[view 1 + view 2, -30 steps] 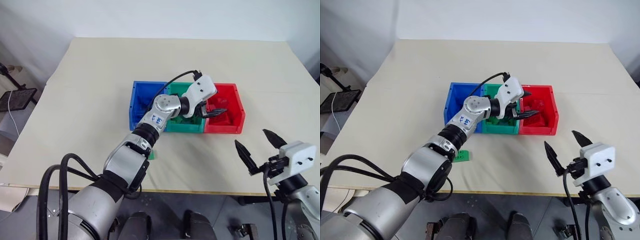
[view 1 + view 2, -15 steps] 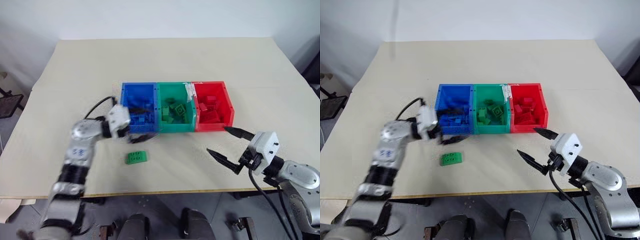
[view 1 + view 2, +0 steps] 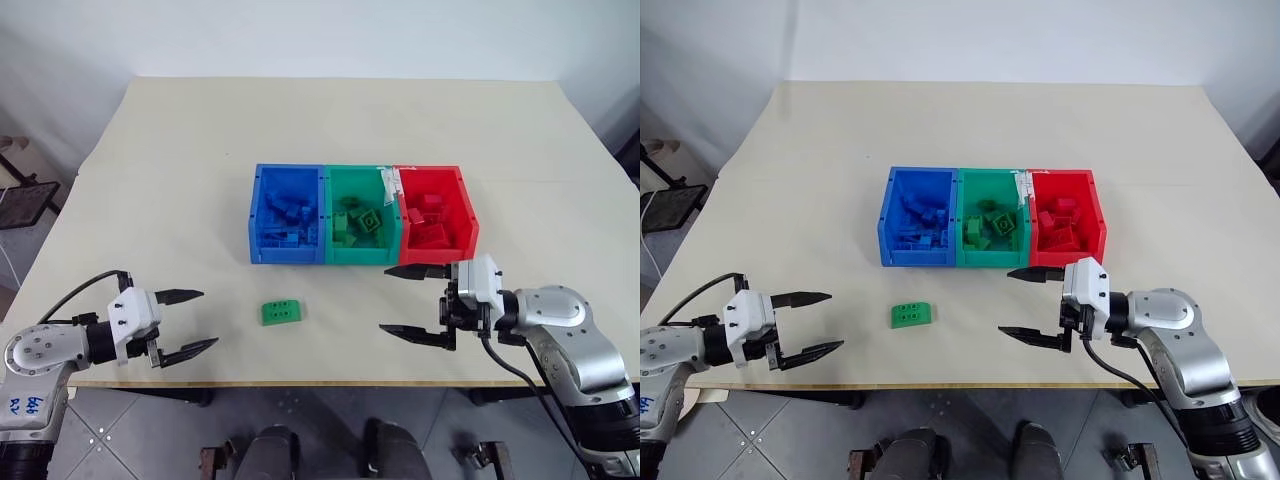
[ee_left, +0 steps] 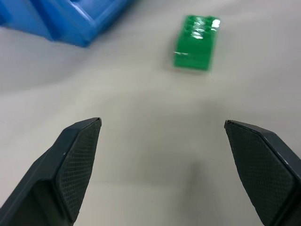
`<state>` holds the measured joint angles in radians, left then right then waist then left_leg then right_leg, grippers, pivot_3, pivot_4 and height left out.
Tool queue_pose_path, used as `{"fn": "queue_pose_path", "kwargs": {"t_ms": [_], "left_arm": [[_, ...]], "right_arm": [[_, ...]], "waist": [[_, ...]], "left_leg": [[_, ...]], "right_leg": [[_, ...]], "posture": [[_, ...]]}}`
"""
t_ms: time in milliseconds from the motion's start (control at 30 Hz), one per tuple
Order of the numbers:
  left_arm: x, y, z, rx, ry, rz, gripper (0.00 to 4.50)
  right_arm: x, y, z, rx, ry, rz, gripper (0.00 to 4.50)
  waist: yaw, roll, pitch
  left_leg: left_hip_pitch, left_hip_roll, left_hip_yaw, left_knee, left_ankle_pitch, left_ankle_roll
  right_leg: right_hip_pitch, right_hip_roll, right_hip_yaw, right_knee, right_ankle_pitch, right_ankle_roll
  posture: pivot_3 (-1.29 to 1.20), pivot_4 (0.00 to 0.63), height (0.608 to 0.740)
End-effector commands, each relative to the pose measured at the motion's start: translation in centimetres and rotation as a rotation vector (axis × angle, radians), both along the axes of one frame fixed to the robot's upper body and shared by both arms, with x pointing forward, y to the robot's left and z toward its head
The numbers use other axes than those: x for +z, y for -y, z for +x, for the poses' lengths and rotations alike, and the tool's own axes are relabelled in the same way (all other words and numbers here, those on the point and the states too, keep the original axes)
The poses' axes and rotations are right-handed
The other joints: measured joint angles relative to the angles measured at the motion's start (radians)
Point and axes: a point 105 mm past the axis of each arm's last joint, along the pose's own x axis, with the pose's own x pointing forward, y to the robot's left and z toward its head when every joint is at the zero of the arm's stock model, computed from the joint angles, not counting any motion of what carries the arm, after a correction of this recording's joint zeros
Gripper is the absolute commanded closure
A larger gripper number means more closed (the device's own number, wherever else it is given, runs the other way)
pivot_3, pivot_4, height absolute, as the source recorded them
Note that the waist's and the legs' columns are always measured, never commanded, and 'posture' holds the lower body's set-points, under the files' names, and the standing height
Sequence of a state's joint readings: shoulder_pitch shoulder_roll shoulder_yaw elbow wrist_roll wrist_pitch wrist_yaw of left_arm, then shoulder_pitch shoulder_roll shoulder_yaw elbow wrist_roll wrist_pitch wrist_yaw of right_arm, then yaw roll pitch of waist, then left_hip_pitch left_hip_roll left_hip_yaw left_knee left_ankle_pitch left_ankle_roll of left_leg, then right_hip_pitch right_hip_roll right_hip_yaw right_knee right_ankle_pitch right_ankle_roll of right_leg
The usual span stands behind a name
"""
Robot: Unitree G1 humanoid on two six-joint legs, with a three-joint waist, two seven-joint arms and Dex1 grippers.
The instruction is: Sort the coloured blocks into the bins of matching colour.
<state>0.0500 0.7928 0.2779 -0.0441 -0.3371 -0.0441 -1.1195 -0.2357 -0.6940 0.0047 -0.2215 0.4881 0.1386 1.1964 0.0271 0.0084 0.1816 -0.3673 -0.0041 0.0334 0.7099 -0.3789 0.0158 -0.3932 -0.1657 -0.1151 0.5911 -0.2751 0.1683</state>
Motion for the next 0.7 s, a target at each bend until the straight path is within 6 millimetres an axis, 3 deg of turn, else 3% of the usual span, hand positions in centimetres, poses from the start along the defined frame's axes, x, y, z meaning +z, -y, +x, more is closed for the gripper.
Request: {"fn": "queue_pose_path", "kwargs": {"t_ms": [33,167,233,367,567,700], "left_arm": [[2.0,1.8,0.0,-0.044,0.045,0.0,0.04],[1.8,4.7,0.0,-0.107,-0.025,0.042,0.04],[1.9,7.2,1.0,-0.126,-0.045,0.064,0.04],[1.5,9.7,2.4,-0.146,-0.057,0.171,0.04],[-0.6,10.1,3.2,-0.125,-0.155,0.277,0.04],[-1.3,10.5,2.9,-0.166,-0.167,0.317,1.22]], "right_arm": [[-0.2,0.6,-0.5,0.021,-0.035,-0.025,0.0],[-0.7,1.5,-0.7,-0.008,-0.049,-0.048,0.0],[-1.1,2.1,-1.1,-0.028,-0.074,-0.069,0.0],[-1.6,2.2,-1.9,-0.028,-0.106,-0.087,0.0],[-2.3,2.4,-2.5,-0.056,-0.097,-0.108,0.0],[-2.2,2.7,-2.6,-0.09,-0.08,-0.107,0.0]], "waist": [[0.0,0.0,0.0],[-0.003,0.0,0.0],[0.001,0.0,0.0],[-0.001,0.0,0.0],[-0.007,0.0,0.0],[-0.001,0.0,0.0]], "left_leg": [[0.0,0.0,0.0,0.0,0.0,0.0],[0.0,0.0,0.001,0.0,0.0,0.0],[0.0,0.0,0.001,0.0,0.0,0.0],[0.0,-0.001,0.001,0.002,0.0,0.0],[0.001,0.0,0.002,-0.002,0.0,0.0],[0.001,0.0,0.002,-0.001,0.0,0.0]], "right_leg": [[0.0,0.0,0.0,0.0,0.0,0.0],[0.0,0.0,0.0,0.0,0.0,0.0],[0.0,0.0,0.0,0.0,0.0,0.0],[0.0,0.0,0.0,0.001,0.0,0.0],[-0.001,0.001,0.001,0.001,0.0,0.0],[-0.001,0.0,0.001,0.0,0.0,0.0]], "posture": [[0.0,0.15,0.74],[0.0,0.15,0.74],[0.0,0.15,0.74],[0.0,0.15,0.74],[0.0,0.15,0.74],[0.0,0.15,0.74]]}}
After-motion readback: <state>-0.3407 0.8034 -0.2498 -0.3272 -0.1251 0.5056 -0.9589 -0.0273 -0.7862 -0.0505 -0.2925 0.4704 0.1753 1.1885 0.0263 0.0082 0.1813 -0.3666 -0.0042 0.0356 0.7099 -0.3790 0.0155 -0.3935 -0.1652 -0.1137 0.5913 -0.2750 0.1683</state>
